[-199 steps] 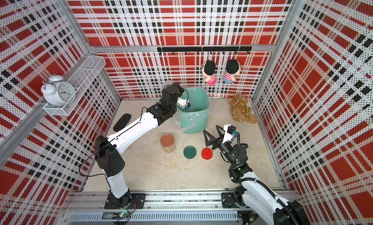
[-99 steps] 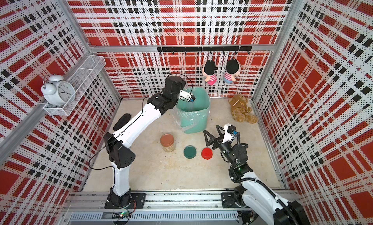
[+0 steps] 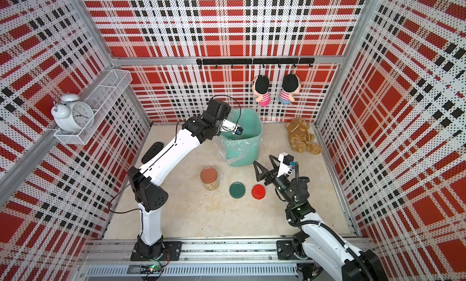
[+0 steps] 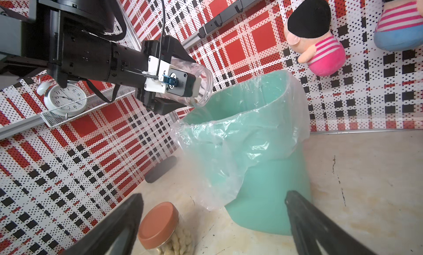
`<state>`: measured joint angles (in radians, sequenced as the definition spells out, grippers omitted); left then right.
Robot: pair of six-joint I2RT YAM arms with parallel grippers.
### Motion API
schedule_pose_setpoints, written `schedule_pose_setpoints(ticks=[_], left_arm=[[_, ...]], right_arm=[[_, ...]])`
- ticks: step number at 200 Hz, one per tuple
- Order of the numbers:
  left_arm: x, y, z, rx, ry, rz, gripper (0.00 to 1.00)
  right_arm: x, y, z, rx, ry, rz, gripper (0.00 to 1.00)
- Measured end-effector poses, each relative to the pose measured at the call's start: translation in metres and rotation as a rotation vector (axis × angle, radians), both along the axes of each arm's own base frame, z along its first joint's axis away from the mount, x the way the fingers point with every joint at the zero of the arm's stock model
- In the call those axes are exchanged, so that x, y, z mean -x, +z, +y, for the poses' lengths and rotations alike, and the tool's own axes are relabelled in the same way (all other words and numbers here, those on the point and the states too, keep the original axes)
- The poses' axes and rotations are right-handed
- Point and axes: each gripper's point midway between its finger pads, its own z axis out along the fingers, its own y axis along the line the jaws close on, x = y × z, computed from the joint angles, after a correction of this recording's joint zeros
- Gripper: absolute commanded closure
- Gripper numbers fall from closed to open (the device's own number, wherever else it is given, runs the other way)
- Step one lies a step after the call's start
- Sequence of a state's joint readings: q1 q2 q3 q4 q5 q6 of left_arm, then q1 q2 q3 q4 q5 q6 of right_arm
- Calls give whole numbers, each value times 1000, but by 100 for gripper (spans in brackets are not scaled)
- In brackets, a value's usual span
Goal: Empty moldy peanuts from jars
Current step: Pour the moldy peanuts from the jar into the trash bin.
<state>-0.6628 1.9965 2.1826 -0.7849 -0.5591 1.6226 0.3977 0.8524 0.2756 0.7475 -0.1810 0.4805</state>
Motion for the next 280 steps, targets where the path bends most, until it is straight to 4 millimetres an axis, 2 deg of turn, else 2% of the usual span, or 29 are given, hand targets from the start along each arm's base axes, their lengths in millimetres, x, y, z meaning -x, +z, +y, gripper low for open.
schedule_pose_setpoints(ticks=[32,44,71,122,190,201,208,229,257,280], left_arm=[[-9,9,7,-99,43,-112,100],[-11,4,10,-168,41,-161,100],[-16,3,1,-250,18,-235,100],[-17,30,-16,-225,-5,-357,100],[-10,50,-7,-220,6,-386,100],[-7,48,-3,-230,6,-377,100],[-4,39,3,-252,5,-353,100],[4,-3,17,-308,-2,-254,100],[-1,1,26,-297,13,-257,100],[-12,13,19,-316,7,-253,100]], right_arm=[[0,1,0,3,-1,-2,0],[0,1,0,2,-1,-2,0],[-1,0,0,0,1,3,0],[-1,-2,1,-3,4,10,0],[-1,-8,3,-10,17,22,0],[-1,-9,3,-13,21,25,0],[-1,-9,4,-14,22,25,0],[0,-8,3,-15,21,23,0],[2,-4,2,-16,19,11,0],[2,-4,2,-17,18,10,0]])
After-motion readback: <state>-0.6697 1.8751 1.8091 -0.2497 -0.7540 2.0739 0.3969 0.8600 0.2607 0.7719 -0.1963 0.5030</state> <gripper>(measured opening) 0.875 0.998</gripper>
